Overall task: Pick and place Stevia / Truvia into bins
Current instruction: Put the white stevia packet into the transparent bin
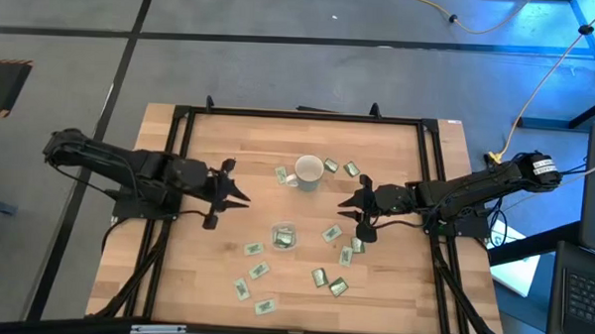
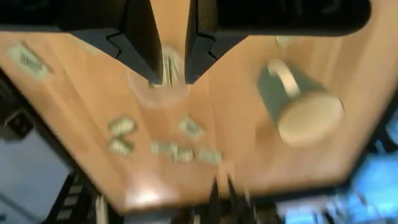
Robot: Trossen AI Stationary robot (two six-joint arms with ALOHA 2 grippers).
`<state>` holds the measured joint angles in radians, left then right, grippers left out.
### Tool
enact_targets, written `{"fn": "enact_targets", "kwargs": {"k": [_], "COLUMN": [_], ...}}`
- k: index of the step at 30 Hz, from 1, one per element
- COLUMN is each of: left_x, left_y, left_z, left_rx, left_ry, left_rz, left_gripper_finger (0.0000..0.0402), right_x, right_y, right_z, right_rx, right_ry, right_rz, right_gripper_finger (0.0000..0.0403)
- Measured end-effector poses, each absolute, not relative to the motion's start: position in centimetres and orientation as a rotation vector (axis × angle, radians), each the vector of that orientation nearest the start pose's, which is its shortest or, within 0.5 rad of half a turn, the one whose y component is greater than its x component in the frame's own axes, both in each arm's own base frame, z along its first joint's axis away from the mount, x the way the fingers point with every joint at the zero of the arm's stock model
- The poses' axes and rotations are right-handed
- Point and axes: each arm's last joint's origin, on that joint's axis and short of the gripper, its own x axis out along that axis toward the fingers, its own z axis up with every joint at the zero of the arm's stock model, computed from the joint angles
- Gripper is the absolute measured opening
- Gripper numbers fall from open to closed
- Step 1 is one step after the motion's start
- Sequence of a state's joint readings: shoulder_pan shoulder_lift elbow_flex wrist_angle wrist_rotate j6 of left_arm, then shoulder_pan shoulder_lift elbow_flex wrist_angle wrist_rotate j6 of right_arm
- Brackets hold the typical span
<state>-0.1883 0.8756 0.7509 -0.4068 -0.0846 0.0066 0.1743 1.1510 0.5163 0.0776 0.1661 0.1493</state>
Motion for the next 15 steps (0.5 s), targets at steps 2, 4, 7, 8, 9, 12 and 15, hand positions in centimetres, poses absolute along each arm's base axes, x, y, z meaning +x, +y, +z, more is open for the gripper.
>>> {"fn": "enact_targets", "kwargs": {"k": [2, 4, 7, 8, 9, 12, 15], "left_x": [18.5, 19.2, 20.5, 21.0, 21.4, 22.5, 23.6], "left_y": [-3.3, -3.4, -3.8, -4.0, -4.1, -4.5, -4.8], "left_z": [27.8, 27.0, 25.6, 25.1, 24.7, 23.2, 21.7], "left_rx": [0.059, 0.051, 0.038, 0.033, 0.027, 0.021, 0.002], "left_ry": [0.593, 0.653, 0.721, 0.743, 0.764, 0.827, 0.88], "left_rz": [-0.096, -0.103, -0.146, -0.164, -0.184, -0.239, -0.259], "left_gripper_finger": [0.0063, 0.0063, 0.0063, 0.0063, 0.0063, 0.0063, 0.0063], "right_x": [22.4, 22.4, 22.4, 22.4, 22.4, 22.6, 22.9], "right_y": [3.5, 3.5, 3.5, 3.5, 3.5, 3.4, 3.4], "right_z": [19.7, 19.7, 19.7, 19.7, 19.7, 20.0, 20.4], "right_rx": [0.051, 0.051, 0.051, 0.051, 0.051, 0.052, 0.082], "right_ry": [0.548, 0.548, 0.548, 0.548, 0.548, 0.509, 0.456], "right_rz": [-0.033, -0.033, -0.033, -0.033, -0.033, -0.051, -0.058], "right_gripper_finger": [0.0104, 0.0104, 0.0104, 0.0104, 0.0104, 0.0104, 0.0104]}}
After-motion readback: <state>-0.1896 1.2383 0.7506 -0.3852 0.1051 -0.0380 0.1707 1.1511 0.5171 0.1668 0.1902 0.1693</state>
